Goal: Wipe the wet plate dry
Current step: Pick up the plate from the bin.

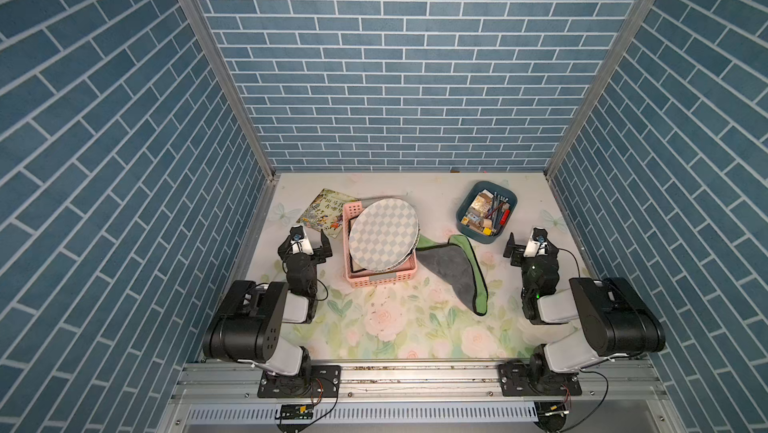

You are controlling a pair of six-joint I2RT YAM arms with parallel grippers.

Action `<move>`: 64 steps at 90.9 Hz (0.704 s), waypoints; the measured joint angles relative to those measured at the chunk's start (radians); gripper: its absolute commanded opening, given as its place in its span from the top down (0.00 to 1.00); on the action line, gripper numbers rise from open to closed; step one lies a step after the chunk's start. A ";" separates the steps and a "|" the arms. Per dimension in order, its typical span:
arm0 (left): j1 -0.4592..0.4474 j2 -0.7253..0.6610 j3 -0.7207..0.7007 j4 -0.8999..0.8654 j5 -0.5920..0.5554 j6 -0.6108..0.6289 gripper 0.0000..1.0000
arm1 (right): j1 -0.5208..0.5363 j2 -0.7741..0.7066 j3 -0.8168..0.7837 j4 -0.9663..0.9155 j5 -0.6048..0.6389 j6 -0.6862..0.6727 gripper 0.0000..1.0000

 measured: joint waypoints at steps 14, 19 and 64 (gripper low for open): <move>0.000 0.000 0.000 0.000 0.002 0.000 0.00 | 0.000 0.000 0.000 0.000 0.000 0.000 0.01; 0.000 0.000 0.000 0.000 0.003 0.000 0.00 | 0.000 0.000 0.000 0.000 0.000 0.000 0.01; -0.075 -0.356 0.200 -0.539 -0.065 -0.143 0.00 | 0.087 -0.365 0.382 -0.734 -0.026 0.230 0.15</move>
